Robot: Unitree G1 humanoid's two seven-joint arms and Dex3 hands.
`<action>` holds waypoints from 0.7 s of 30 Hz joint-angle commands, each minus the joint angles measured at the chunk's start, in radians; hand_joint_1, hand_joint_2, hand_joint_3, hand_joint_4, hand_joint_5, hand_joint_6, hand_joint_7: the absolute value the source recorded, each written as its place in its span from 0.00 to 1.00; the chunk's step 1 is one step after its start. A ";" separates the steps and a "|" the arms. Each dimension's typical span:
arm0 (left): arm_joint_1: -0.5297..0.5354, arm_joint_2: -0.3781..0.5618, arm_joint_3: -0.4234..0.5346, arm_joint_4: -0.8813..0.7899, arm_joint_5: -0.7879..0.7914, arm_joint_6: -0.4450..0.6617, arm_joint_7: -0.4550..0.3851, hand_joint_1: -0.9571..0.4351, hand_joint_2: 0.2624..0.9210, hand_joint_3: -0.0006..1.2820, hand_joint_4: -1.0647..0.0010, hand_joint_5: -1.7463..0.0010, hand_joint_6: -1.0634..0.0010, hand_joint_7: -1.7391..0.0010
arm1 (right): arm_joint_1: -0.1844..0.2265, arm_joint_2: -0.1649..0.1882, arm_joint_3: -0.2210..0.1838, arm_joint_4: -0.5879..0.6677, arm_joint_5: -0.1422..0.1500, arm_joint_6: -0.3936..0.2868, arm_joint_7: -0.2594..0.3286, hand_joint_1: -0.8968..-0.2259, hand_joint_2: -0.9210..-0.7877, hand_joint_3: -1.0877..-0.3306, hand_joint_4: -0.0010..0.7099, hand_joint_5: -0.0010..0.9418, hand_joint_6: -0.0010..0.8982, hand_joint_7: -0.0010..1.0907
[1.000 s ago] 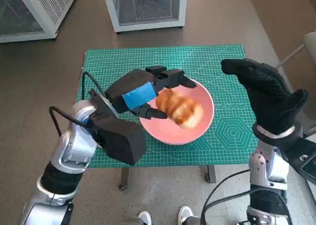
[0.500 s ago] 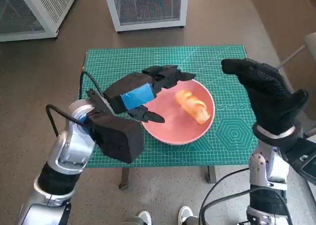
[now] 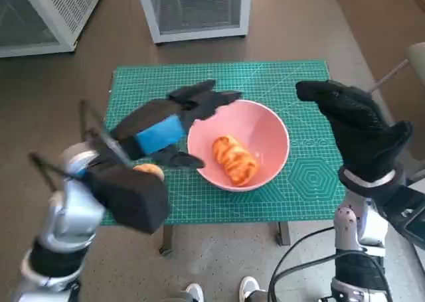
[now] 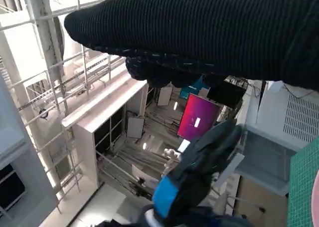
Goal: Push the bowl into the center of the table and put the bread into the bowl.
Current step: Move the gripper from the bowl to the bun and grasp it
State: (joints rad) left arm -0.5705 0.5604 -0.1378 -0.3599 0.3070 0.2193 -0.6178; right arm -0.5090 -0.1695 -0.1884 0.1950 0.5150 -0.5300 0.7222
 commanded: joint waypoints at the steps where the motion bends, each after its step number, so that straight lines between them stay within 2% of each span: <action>1: 0.064 0.057 0.056 -0.064 -0.006 0.013 -0.015 0.52 0.83 0.00 0.92 1.00 0.80 0.91 | 0.025 0.002 -0.001 0.002 0.004 0.013 -0.003 0.65 0.00 0.78 0.54 0.00 0.05 0.55; 11: 0.166 0.167 0.095 -0.128 0.059 0.048 -0.042 0.52 0.79 0.00 0.88 0.99 0.76 0.92 | 0.021 0.001 -0.004 0.007 0.007 0.017 0.000 0.65 0.00 0.78 0.54 0.00 0.04 0.56; 21: 0.245 0.228 0.099 -0.112 0.055 0.079 -0.087 0.51 0.76 0.00 0.87 1.00 0.75 0.96 | 0.012 0.003 -0.003 0.017 -0.001 0.009 -0.001 0.65 0.00 0.78 0.54 0.00 0.04 0.56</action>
State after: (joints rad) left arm -0.3475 0.7680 -0.0431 -0.4750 0.3590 0.2920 -0.6885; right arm -0.5064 -0.1695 -0.1921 0.1979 0.5151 -0.5263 0.7223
